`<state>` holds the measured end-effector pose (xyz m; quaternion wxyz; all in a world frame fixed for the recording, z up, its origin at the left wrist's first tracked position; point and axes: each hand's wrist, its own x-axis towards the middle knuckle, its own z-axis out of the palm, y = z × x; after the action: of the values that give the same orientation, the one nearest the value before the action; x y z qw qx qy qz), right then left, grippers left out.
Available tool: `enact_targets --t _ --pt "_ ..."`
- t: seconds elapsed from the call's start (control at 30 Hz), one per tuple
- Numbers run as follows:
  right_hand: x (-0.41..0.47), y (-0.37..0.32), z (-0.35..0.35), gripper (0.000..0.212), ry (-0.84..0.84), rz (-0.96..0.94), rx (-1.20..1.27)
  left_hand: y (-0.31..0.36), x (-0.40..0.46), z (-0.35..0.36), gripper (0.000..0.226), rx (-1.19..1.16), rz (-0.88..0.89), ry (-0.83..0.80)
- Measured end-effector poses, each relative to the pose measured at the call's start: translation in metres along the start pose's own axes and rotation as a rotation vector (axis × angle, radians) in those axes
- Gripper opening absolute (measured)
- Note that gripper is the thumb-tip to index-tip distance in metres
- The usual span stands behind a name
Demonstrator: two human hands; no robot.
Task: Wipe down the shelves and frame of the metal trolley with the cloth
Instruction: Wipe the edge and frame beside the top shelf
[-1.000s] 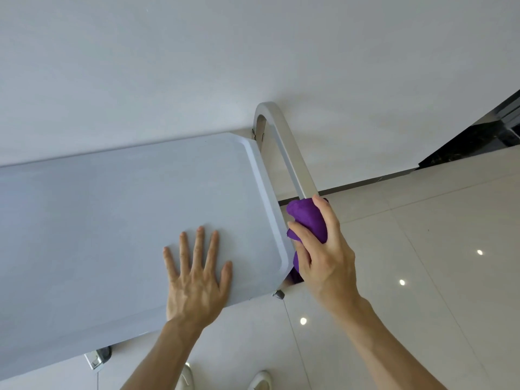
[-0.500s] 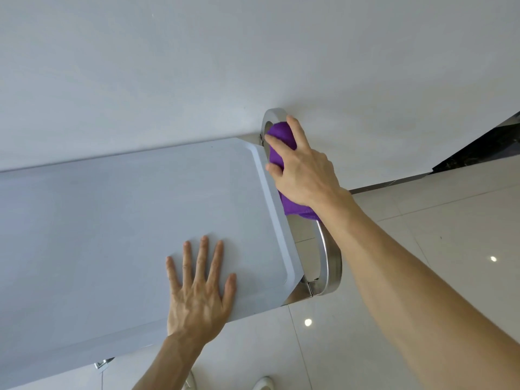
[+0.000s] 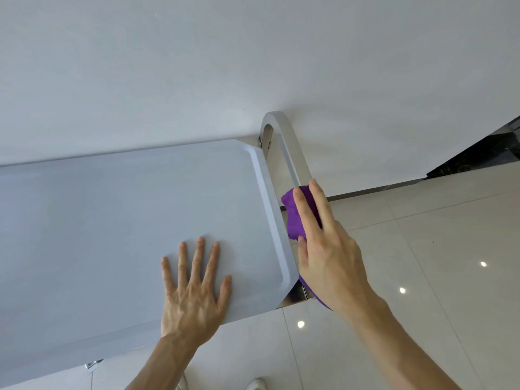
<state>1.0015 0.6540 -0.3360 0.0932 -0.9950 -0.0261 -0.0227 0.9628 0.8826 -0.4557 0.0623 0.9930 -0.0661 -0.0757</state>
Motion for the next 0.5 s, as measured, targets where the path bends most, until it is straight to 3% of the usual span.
enact_targets --t 0.5 --pt "0.171 -0.008 0.007 0.073 -0.052 -0.080 0.068 -0.005 0.003 0.004 0.069 -0.038 0.025 0.036"
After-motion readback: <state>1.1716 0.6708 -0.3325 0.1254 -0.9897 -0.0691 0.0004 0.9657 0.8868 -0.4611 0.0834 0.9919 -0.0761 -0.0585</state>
